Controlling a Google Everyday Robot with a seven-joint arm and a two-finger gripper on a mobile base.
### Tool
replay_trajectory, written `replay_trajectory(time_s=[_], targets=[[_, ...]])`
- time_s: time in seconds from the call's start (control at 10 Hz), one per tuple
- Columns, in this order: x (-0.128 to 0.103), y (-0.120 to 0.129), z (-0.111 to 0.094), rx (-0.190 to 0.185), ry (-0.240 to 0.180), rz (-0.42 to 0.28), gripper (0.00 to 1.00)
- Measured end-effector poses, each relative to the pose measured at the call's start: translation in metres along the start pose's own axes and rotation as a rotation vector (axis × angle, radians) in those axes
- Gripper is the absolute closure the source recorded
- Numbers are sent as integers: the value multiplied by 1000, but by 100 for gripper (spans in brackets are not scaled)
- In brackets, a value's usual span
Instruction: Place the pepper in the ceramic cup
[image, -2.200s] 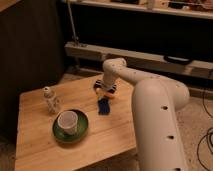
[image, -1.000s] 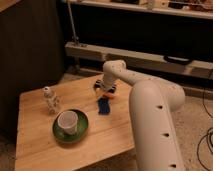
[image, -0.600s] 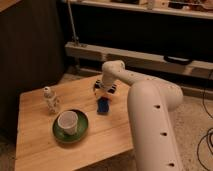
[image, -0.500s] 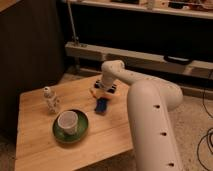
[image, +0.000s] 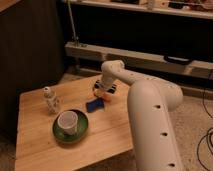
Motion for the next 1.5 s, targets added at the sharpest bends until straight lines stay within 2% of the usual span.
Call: replay_trajectory(time_s=[0.2,0.4,0.5,0.6,0.7,0.8,1.0,1.1,1.2,1.4,1.5], targets=[[-6,6,-22,-7,-34,-11,86],[-12,15,-57,-20,-87,-31,86],[-15,22,-74,-33,-131,-47,86],[-18,36,-91,-59,-211,-69,86],[-18,47,-99,-79,-267,-83,86],[-20,67,-104,-120,-340,-107,86],[-28,104,-109,-195,-431,-154,86],[-38,135,-116,-258,-490,-203,86],[-44,151,-122,-288,-517,-229,86],[-58,182,-146,-359,-598,-292,86],[-62,190,-153,-381,-624,-311,86]])
